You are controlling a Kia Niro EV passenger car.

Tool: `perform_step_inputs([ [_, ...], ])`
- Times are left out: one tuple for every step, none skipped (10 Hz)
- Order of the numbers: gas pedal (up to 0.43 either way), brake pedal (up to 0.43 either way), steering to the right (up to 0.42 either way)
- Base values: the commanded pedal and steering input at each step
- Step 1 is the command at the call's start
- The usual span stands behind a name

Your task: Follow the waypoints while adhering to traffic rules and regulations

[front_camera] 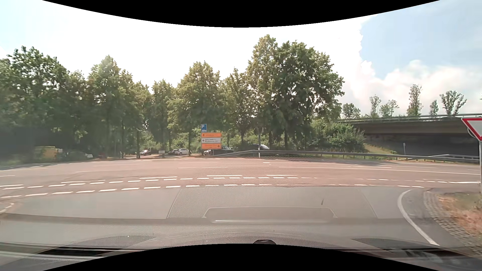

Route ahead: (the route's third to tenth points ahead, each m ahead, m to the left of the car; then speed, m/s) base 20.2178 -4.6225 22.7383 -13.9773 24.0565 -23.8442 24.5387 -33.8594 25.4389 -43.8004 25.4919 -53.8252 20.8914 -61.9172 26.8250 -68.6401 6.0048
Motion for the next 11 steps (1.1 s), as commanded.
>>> perform_step_inputs([
  [0.039, 0.000, 0.203],
  [0.039, 0.000, 0.219],
  [0.047, 0.000, 0.231],
  [0.067, 0.000, 0.240],
  [0.079, 0.000, 0.251],
  [0.079, 0.000, 0.262],
  [0.110, 0.000, 0.268],
  [0.118, 0.000, 0.271],
  [0.130, 0.000, 0.276],
  [0.138, 0.000, 0.282],
  [0.150, 0.000, 0.288],
])
